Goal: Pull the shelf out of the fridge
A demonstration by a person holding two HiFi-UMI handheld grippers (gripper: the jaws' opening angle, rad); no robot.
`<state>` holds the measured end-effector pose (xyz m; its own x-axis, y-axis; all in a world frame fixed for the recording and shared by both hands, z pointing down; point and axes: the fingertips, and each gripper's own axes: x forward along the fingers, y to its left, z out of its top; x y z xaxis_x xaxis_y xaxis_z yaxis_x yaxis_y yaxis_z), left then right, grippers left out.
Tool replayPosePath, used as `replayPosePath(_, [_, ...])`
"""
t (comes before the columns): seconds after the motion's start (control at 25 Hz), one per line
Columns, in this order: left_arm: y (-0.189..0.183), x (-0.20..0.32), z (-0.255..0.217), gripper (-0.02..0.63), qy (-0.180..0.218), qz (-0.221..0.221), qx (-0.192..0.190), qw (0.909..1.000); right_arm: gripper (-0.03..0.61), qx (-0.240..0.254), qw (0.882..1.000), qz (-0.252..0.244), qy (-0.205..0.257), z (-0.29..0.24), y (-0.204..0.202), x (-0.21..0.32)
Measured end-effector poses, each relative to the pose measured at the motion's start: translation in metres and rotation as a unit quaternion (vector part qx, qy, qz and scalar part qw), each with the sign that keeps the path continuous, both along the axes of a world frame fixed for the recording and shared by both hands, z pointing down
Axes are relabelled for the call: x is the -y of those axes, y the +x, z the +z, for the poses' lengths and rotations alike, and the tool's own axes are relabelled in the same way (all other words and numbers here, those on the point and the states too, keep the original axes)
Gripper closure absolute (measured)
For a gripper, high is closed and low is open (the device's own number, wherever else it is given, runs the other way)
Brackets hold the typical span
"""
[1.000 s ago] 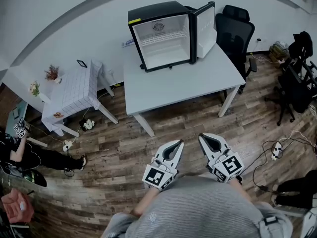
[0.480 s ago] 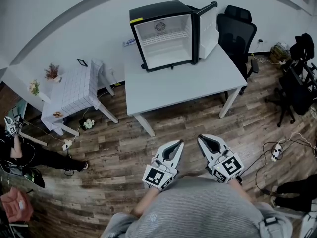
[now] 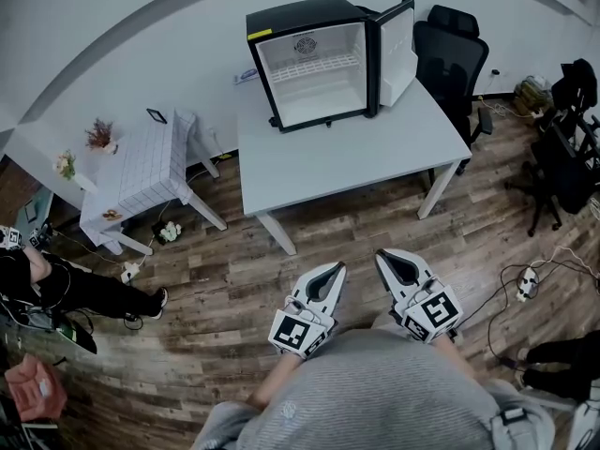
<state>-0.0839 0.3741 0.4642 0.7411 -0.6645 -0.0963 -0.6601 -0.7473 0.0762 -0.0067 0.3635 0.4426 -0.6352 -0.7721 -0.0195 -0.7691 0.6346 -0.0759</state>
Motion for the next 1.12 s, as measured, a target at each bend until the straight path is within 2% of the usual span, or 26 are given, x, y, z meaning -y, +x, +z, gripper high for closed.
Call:
replayPosePath(0.32, [0.007, 0.009, 0.0, 0.603, 0.004, 0.009, 0.0, 1.0, 0.565, -0.006, 1.0, 0.002, -0.008, 0.004, 0.005, 0.006])
replayPosePath(0.56, [0.004, 0.027, 0.006, 0.603, -0.002, -0.007, 0.003, 1.0, 0.565, -0.005, 1.0, -0.008, -0.013, 0.011, 0.007, 0.027])
replayPosePath(0.84, [0.001, 0.069, 0.013, 0.603, -0.009, -0.036, 0.01, 0.9993, 0.565, 0.002, 0.999, -0.032, -0.013, 0.015, 0.005, 0.078])
replayPosePath(1.12, [0.016, 0.144, 0.011, 0.603, -0.007, -0.049, 0.008, 0.9987, 0.565, 0.001, 0.999, -0.05, -0.003, 0.008, 0.015, 0.16])
